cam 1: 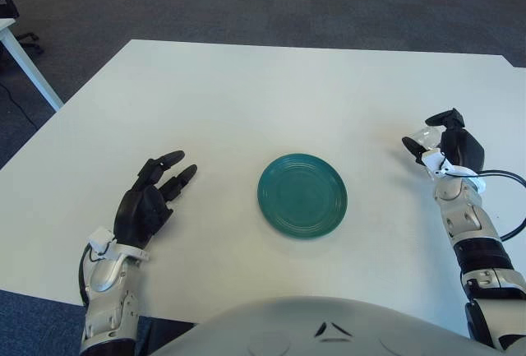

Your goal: Put the bottle into the plate.

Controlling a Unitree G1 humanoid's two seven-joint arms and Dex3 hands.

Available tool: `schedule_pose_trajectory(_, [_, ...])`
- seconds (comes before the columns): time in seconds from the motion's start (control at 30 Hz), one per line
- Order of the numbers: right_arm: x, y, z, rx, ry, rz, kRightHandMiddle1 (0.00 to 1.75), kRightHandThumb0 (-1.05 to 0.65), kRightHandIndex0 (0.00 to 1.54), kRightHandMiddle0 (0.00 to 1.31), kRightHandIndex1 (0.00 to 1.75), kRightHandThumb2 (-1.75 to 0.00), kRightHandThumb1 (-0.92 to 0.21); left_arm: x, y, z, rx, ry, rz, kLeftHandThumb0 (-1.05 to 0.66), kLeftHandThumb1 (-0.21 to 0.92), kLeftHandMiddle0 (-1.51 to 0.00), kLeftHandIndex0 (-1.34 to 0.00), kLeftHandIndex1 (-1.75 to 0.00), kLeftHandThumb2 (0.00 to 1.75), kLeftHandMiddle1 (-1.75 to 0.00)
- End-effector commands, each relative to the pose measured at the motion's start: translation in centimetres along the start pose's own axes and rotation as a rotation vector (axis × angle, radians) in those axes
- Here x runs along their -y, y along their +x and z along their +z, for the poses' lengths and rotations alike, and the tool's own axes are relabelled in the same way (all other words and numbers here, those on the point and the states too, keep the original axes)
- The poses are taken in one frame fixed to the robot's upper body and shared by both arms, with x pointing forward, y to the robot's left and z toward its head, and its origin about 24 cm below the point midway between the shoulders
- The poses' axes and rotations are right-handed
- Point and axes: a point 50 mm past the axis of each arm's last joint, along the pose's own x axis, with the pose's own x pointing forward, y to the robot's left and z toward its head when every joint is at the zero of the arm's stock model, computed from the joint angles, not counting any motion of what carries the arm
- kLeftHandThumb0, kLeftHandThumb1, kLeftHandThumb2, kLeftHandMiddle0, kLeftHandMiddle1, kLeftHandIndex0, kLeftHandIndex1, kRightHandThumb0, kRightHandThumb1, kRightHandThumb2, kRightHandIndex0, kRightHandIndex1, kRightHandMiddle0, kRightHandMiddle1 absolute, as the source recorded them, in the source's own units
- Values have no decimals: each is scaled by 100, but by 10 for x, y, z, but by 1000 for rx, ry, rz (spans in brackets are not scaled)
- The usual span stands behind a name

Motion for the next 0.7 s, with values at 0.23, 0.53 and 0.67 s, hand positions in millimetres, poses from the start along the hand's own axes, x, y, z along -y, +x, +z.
schedule_pose_trajectory(0.23, [-3,-8,-5,-32,-4,36,175,0,110,90,175,-117,-36,3,4,0,9,7,0,-64,92,-67,-26,-80,96,0])
schedule_pose_trajectory(0.53, [3,-5,1,-13,-13,23,175,-3,114,92,175,-115,-36,5,4,-1,8,7,0,-64,92,-67,-26,-80,96,0])
schedule_pose_trajectory(0.67, [4,-5,3,-8,-21,17,175,-3,115,91,175,-114,-36,6,4,-1,8,7,0,-64,92,-67,-26,-80,96,0])
